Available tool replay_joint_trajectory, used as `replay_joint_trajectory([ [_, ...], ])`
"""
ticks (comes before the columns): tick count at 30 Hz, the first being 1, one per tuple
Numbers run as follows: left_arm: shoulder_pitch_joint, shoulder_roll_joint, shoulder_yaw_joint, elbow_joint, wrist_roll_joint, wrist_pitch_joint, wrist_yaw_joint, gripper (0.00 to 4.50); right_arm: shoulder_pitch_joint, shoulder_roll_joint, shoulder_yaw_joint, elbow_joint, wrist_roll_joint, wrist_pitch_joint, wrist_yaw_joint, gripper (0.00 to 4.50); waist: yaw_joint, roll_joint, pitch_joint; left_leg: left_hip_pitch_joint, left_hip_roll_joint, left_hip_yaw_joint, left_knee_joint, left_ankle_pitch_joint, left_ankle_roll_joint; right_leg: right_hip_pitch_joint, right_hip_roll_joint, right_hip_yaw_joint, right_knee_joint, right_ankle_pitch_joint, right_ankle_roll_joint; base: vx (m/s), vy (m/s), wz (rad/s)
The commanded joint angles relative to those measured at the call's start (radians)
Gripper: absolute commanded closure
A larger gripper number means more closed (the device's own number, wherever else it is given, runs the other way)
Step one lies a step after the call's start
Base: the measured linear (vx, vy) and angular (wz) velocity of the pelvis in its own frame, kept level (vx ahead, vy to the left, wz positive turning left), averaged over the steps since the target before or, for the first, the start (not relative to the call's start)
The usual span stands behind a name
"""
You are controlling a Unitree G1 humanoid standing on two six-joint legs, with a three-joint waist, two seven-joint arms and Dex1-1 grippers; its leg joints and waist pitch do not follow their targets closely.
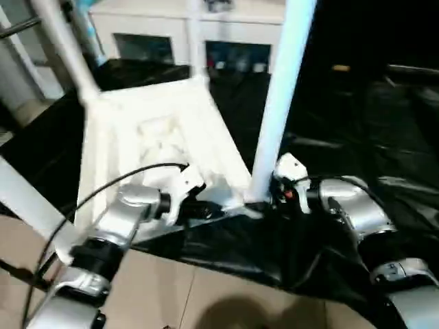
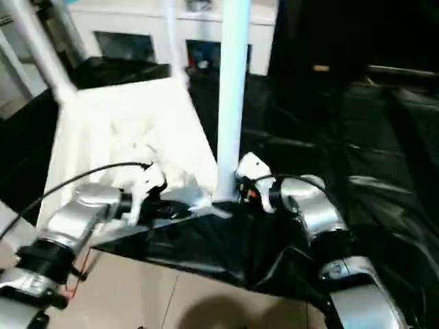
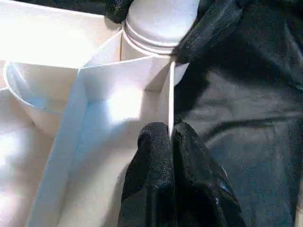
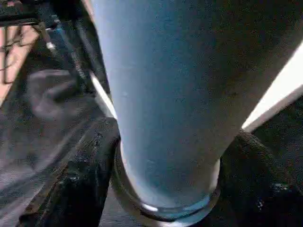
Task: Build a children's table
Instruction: Rotate leg to tighten
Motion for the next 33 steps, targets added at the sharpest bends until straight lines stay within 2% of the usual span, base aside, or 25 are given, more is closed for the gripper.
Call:
replay_joint_trajectory([
  [1, -0.029, -0.004, -0.03, -0.017, -0.02, -0.009, -0.056, 4.5, 0.014, 0.008, 0.043, -0.002, 0.006, 0.013, 0.061, 1.37, 0.003, -0.008, -0.062, 0.006, 0.024, 0.007, -0.055, -0.112, 0.129, 0.06, -0.043, 0.033, -0.037, -0.05, -0.301, 0.0, 0.0, 0.0],
  [4, -0.036, 0.0, -0.032, -0.008, -0.021, -0.018, -0.068, 4.5, 0.015, 0.007, 0.038, -0.01, 0.014, 0.026, 0.081, 1.5, 0.002, -0.008, -0.058, 0.009, 0.026, 0.006, -0.06, -0.164, 0.096, 0.057, -0.041, 0.034, -0.042, -0.113, -0.289, 0.0, 0.0, 0.0],
  [7, -0.037, -0.001, -0.032, -0.004, -0.019, -0.024, -0.067, 4.5, 0.019, 0.009, 0.037, -0.014, 0.016, 0.027, 0.086, 1.71, 0.001, -0.009, -0.058, 0.01, 0.025, 0.006, -0.06, -0.178, 0.077, 0.057, -0.042, 0.036, -0.043, -0.132, -0.278, 0.0, 0.0, 0.0],
  [11, -0.032, -0.007, -0.031, 0.0, -0.014, -0.023, -0.048, 4.5, 0.033, 0.017, 0.042, -0.02, 0.018, 0.035, 0.078, 1.8, 0.002, -0.008, -0.061, 0.009, 0.024, 0.007, -0.058, -0.148, 0.083, 0.059, -0.041, 0.036, -0.038, -0.087, -0.284, 0.0, 0.0, 0.0],
  [12, -0.031, -0.009, -0.03, 0.0, -0.012, -0.017, -0.04, 4.5, 0.036, 0.019, 0.041, -0.021, 0.019, 0.038, 0.074, 1.8, 0.002, -0.003, -0.062, 0.009, 0.024, 0.007, -0.057, -0.144, 0.085, 0.059, -0.041, 0.036, -0.037, -0.079, -0.286, 0.0, 0.0, 0.0],
  [15, -0.027, -0.023, -0.016, 0.001, -0.016, 0.005, -0.009, 4.5, 0.05, 0.035, 0.027, -0.019, 0.021, 0.053, 0.027, 1.83, 0.004, -0.007, -0.061, 0.008, 0.023, 0.008, -0.056, -0.139, 0.089, 0.06, -0.042, 0.036, -0.038, -0.075, -0.288, 0.0, 0.0, 0.0],
  [17, -0.028, -0.048, 0.0, 0.007, -0.019, 0.022, 0.046, 4.5, 0.058, 0.069, 0.002, 0.014, 0.007, 0.043, -0.085, 1.83, 0.003, -0.008, -0.057, 0.007, 0.023, 0.008, -0.058, -0.159, 0.074, 0.057, -0.044, 0.037, -0.043, -0.117, -0.279, 0.0, 0.0, 0.0],
  [18, -0.031, -0.064, 0.005, 0.012, -0.015, 0.03, 0.079, 4.5, 0.061, 0.092, -0.014, 0.035, 0.002, 0.042, -0.152, 1.83, 0.0, -0.013, -0.054, 0.006, 0.022, 0.007, -0.062, -0.192, 0.058, 0.058, -0.044, 0.036, -0.049, -0.18, -0.264, 0.0, 0.0, 0.0],
  [19, -0.035, -0.085, 0.009, 0.021, -0.007, 0.037, 0.126, 4.5, 0.067, 0.124, -0.032, 0.059, -0.004, 0.046, -0.237, 1.83, -0.005, -0.01, -0.048, 0.01, 0.02, 0.006, -0.067, -0.24, 0.039, 0.051, -0.044, 0.037, -0.059, -0.271, -0.241, 0.0, 0.0, 0.0],
  [20, -0.037, -0.096, 0.011, 0.026, -0.003, 0.04, 0.149, 4.5, 0.069, 0.138, -0.039, 0.068, -0.007, 0.046, -0.275, 1.83, -0.008, -0.011, -0.046, 0.011, 0.019, 0.005, -0.068, -0.263, 0.028, 0.051, -0.046, 0.037, -0.065, -0.321, -0.226, 0.0, 0.0, 0.0],
  [21, -0.038, -0.107, 0.012, 0.032, 0.0, 0.044, 0.169, 4.5, 0.07, 0.156, -0.049, 0.078, -0.006, 0.054, -0.316, 1.84, -0.015, -0.014, -0.042, 0.01, 0.017, 0.0, -0.072, -0.304, 0.01, 0.053, -0.047, 0.035, -0.071, -0.408, -0.193, 0.0, 0.0, 0.0],
  [22, -0.04, -0.119, 0.013, 0.036, 0.003, 0.05, 0.189, 4.5, 0.07, 0.176, -0.06, 0.088, -0.004, 0.061, -0.355, 1.84, -0.02, -0.017, -0.04, 0.014, 0.016, -0.004, -0.075, -0.334, 0.0, 0.049, -0.046, 0.033, -0.079, -0.471, -0.163, 0.0, 0.0, 0.0],
  [24, -0.042, -0.14, 0.015, 0.04, 0.009, 0.057, 0.224, 4.5, 0.068, 0.207, -0.076, 0.104, -0.001, 0.067, -0.421, 1.84, -0.026, -0.015, -0.039, 0.025, 0.014, -0.006, -0.073, -0.375, -0.003, 0.039, -0.046, 0.034, -0.089, -0.528, -0.141, 0.0, 0.0, 0.0],
  [26, -0.044, -0.176, 0.014, 0.042, 0.018, 0.072, 0.278, 4.5, 0.058, 0.263, -0.097, 0.134, 0.001, 0.076, -0.534, 1.84, -0.034, -0.016, -0.038, 0.023, 0.012, -0.007, -0.075, -0.375, -0.002, 0.037, -0.045, 0.033, -0.093, -0.536, -0.133, 0.0, 0.0, 0.0],
  [28, -0.045, -0.214, 0.003, 0.038, 0.031, 0.091, 0.331, 4.5, 0.036, 0.331, -0.108, 0.174, -0.014, 0.08, -0.663, 1.84, -0.046, -0.012, -0.036, 0.019, 0.01, -0.011, -0.077, -0.393, -0.011, 0.036, -0.045, 0.027, -0.097, -0.581, -0.112, 0.0, 0.0, 0.0],
  [30, -0.044, -0.224, -0.01, 0.036, 0.045, 0.092, 0.344, 4.5, 0.025, 0.356, -0.095, 0.187, -0.03, 0.077, -0.688, 1.84, -0.054, -0.01, -0.037, 0.022, 0.008, -0.016, -0.077, -0.423, -0.013, 0.033, -0.044, 0.021, -0.104, -0.608, -0.096, 0.0, 0.0, 0.0],
  [31, -0.04, -0.226, -0.027, 0.033, 0.061, 0.09, 0.346, 4.5, 0.023, 0.37, -0.074, 0.185, -0.047, 0.034, -0.68, 1.84, -0.057, -0.008, -0.036, 0.022, 0.008, -0.017, -0.078, -0.437, -0.009, 0.032, -0.044, 0.02, -0.107, -0.605, -0.094, 0.0, 0.0, 0.0],
  [33, -0.037, -0.223, -0.036, 0.03, 0.071, 0.086, 0.347, 4.5, 0.022, 0.377, -0.082, 0.178, -0.029, 0.007, -0.655, 1.84, -0.063, -0.01, -0.035, 0.024, 0.007, -0.019, -0.077, -0.463, -0.003, 0.028, -0.044, 0.019, -0.11, -0.618, -0.088, 0.0, 0.0, 0.0],
])
